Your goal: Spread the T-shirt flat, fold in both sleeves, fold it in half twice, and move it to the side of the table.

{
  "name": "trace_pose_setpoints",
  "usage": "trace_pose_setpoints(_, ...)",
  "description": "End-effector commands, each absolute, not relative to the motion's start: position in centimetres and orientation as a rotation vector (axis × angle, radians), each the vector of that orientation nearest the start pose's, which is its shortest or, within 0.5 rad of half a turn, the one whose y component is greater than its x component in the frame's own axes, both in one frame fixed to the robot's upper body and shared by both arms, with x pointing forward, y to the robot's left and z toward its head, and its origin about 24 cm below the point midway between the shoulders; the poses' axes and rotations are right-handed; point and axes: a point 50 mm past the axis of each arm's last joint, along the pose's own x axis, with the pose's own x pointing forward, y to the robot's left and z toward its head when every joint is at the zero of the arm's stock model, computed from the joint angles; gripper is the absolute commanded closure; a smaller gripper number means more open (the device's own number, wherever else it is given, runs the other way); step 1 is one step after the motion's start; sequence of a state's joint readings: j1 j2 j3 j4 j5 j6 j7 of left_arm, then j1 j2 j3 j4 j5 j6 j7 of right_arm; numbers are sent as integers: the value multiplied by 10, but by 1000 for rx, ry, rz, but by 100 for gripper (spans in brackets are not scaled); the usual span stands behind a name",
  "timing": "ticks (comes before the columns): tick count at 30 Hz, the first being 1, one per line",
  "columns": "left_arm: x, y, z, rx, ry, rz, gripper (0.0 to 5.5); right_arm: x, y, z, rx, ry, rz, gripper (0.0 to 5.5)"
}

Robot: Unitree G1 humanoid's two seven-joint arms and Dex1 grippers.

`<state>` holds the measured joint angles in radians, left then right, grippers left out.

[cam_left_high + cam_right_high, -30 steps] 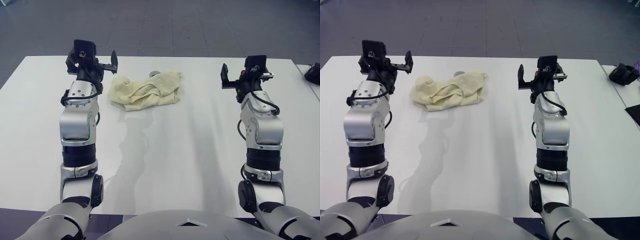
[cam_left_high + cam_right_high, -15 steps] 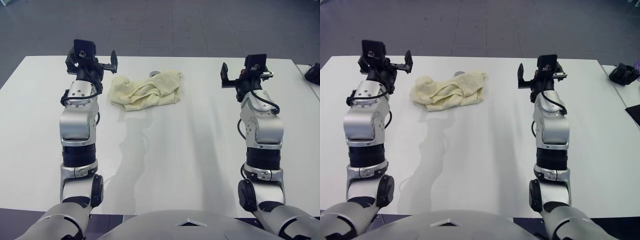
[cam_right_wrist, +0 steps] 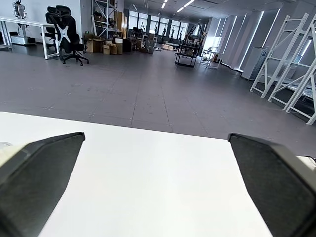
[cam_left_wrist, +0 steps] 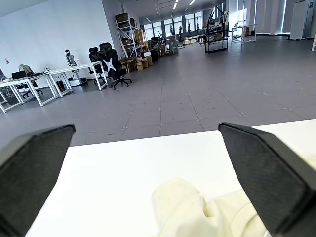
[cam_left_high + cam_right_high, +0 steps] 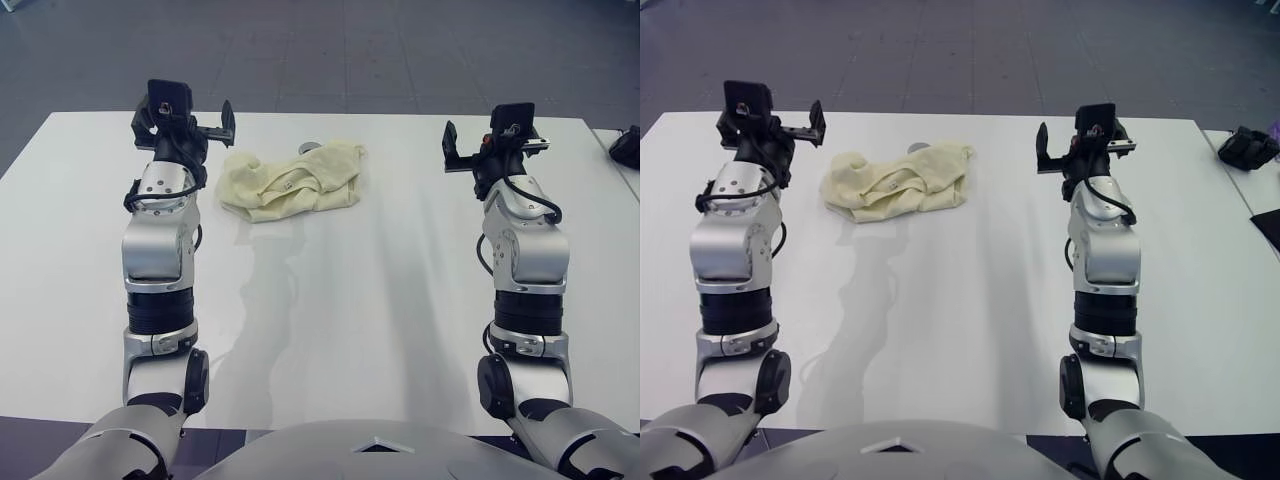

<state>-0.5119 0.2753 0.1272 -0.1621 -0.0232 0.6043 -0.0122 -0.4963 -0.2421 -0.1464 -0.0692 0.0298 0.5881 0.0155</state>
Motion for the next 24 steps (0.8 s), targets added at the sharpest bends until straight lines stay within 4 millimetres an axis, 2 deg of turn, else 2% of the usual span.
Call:
trace_pose_setpoints(1, 325, 192, 184, 205, -94, 74, 10, 333, -195, 164, -152, -17, -76, 11)
trace_pose_setpoints(9, 324, 190, 179, 217, -81, 64, 10, 330, -195, 161, -156, -10, -72, 11)
trace_pose_setpoints(12, 337, 189, 160, 267, -30, 39, 10, 329, -195, 159, -152, -3, -76, 11)
trace_pose_setpoints(18, 383, 185, 108, 369, 159, -64, 10, 329, -198, 160, -148, -9, -93, 11)
trace_pose_setpoints(21, 391, 185, 92, 464, 248, -87, 10, 329, -199, 162, -147, -14, -99, 11)
trace_pose_setpoints(24, 391, 184, 79, 614, 336, -164, 10, 330, -198, 164, -147, -22, -101, 11)
